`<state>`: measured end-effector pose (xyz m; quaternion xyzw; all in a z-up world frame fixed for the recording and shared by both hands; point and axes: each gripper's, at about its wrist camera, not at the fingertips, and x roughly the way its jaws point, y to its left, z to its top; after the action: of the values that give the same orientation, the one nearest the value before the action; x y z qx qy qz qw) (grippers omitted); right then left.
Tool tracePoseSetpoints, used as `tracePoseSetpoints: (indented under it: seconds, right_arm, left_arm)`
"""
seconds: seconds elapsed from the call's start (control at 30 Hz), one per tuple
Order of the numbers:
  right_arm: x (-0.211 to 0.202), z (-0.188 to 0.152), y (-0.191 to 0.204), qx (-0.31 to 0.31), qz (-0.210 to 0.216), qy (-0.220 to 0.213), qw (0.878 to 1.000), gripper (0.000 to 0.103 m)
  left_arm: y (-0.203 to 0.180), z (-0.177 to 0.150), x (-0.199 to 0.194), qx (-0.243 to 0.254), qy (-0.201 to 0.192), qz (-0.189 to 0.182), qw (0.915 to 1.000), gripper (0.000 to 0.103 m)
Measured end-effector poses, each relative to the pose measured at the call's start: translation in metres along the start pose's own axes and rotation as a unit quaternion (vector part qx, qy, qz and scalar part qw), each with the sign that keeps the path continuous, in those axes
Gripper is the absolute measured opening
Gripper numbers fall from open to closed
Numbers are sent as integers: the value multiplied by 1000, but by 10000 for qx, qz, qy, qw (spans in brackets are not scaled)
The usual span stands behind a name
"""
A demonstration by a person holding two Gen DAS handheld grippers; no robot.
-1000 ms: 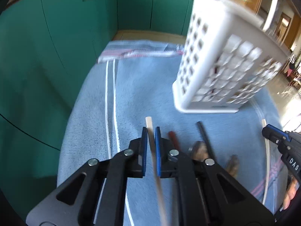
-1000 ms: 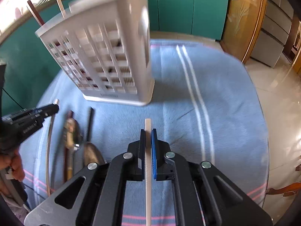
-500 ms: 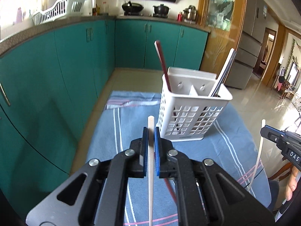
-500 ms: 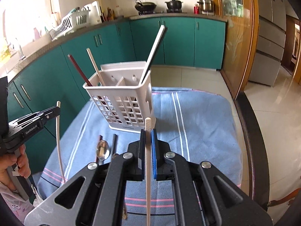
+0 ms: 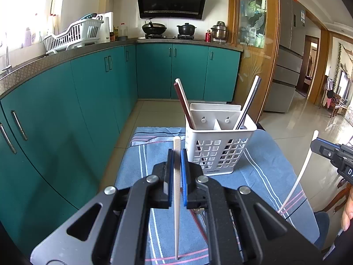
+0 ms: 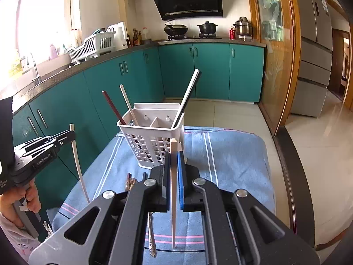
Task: Organize utensils
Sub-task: 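Lift both chopsticks over the white holder and lower them into it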
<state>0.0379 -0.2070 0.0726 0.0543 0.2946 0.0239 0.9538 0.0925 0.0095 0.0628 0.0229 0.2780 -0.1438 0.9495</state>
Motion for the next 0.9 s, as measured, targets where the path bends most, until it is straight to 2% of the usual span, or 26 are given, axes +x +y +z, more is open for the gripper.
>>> tracePoseSetpoints:
  seconds: [0.9]
  right_arm:
    - [1, -3, 0, 25, 79, -40, 10000, 7]
  left_arm:
    - [-12, 3, -3, 156, -33, -319, 9994, 6]
